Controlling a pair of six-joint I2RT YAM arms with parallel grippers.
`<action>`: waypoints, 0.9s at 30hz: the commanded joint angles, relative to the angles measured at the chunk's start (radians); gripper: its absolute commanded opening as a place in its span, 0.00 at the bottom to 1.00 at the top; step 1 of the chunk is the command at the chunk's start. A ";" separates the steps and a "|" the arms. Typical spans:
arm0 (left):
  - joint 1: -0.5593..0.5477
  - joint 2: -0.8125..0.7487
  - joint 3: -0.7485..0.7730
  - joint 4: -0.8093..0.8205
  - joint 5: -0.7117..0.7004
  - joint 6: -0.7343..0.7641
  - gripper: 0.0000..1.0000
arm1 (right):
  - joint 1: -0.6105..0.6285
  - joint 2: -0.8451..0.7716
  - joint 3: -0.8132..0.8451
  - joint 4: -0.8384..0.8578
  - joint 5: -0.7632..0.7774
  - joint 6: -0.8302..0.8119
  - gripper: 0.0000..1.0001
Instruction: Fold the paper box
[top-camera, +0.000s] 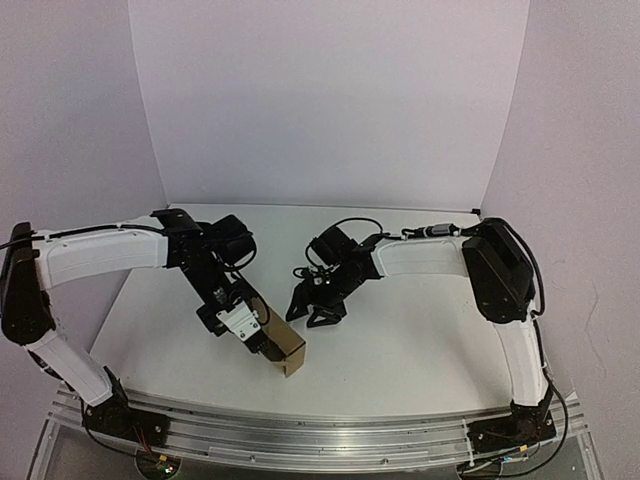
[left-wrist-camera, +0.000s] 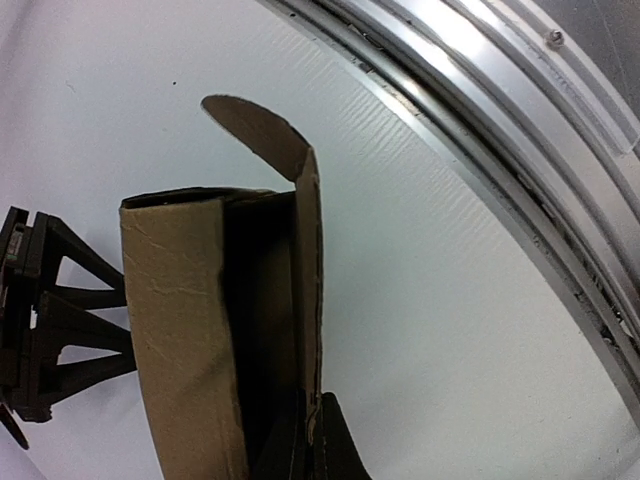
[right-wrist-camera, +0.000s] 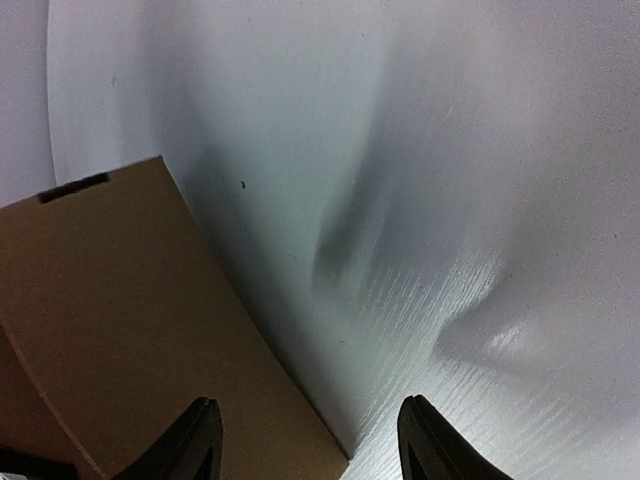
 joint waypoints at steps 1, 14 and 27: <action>0.046 0.140 0.158 0.130 0.036 0.025 0.03 | -0.004 0.031 0.033 0.053 -0.118 0.042 0.53; 0.099 0.300 0.167 0.635 0.084 0.082 0.15 | -0.004 0.053 -0.064 0.154 -0.223 0.183 0.48; 0.099 0.354 0.185 0.733 0.090 0.024 0.61 | -0.045 -0.327 -0.509 0.185 0.080 0.152 0.58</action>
